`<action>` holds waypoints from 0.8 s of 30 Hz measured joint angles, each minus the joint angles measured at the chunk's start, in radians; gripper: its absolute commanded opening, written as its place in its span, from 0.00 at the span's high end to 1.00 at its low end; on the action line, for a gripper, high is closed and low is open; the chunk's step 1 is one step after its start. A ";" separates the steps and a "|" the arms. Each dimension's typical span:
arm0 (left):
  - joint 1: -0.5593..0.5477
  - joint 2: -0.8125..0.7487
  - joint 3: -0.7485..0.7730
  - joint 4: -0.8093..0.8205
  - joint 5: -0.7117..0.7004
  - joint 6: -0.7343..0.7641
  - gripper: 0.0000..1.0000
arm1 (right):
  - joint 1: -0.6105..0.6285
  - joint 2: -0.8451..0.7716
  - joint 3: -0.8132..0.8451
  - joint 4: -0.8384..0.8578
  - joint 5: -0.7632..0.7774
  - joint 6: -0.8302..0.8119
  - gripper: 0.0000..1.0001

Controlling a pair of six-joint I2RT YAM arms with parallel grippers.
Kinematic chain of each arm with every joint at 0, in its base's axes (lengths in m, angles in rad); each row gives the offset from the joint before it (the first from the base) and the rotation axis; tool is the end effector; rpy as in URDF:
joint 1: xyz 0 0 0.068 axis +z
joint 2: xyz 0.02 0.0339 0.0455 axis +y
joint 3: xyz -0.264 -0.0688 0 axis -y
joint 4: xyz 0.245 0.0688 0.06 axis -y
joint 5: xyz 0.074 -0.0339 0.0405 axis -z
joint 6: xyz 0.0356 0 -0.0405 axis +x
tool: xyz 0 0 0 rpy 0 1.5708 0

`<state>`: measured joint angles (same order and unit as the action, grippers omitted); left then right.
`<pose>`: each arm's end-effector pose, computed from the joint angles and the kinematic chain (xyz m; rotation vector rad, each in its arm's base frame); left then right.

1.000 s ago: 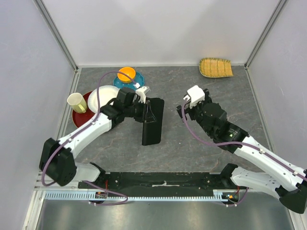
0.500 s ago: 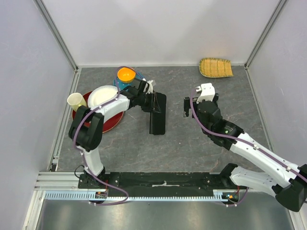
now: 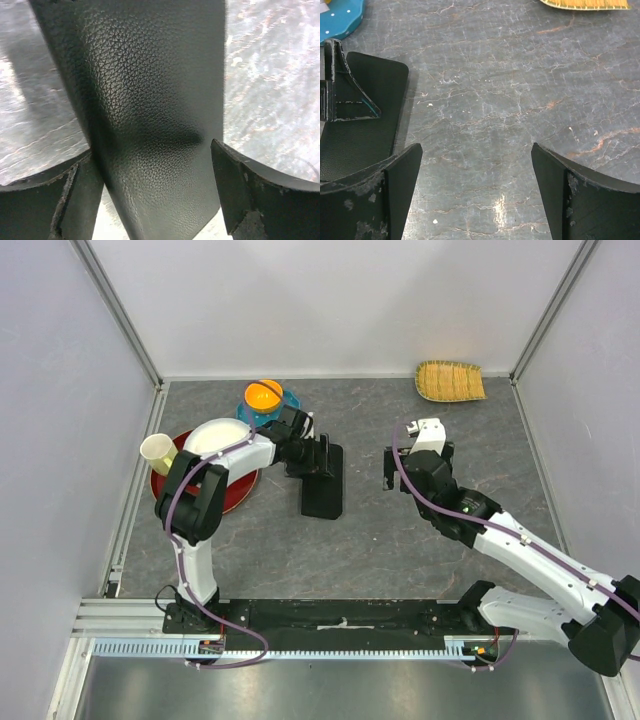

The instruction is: Sort the hair-cutting tools

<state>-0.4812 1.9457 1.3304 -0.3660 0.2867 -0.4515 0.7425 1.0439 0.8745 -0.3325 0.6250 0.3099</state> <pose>0.3601 -0.1994 0.1769 0.1557 2.6520 -0.7045 0.1828 0.1395 0.3100 -0.0539 1.9710 0.0347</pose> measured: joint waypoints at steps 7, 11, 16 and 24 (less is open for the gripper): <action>0.006 -0.058 -0.028 -0.073 -0.169 -0.004 0.05 | -0.015 -0.009 0.000 -0.024 0.000 0.028 0.02; 0.006 -0.205 -0.065 -0.126 -0.246 -0.004 0.05 | -0.021 -0.020 0.001 -0.037 0.000 0.040 0.02; 0.006 -0.446 -0.077 -0.196 -0.316 -0.008 0.05 | -0.023 -0.039 0.024 -0.077 0.001 0.049 0.02; 0.006 -0.769 -0.083 -0.314 -0.343 -0.008 0.04 | -0.023 -0.131 0.097 -0.119 0.012 0.057 0.02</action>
<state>-0.4751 1.1770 1.2476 -0.6804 -0.0559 -0.4591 0.7197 0.9127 0.9718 -0.4515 0.6373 0.3672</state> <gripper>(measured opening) 0.947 0.979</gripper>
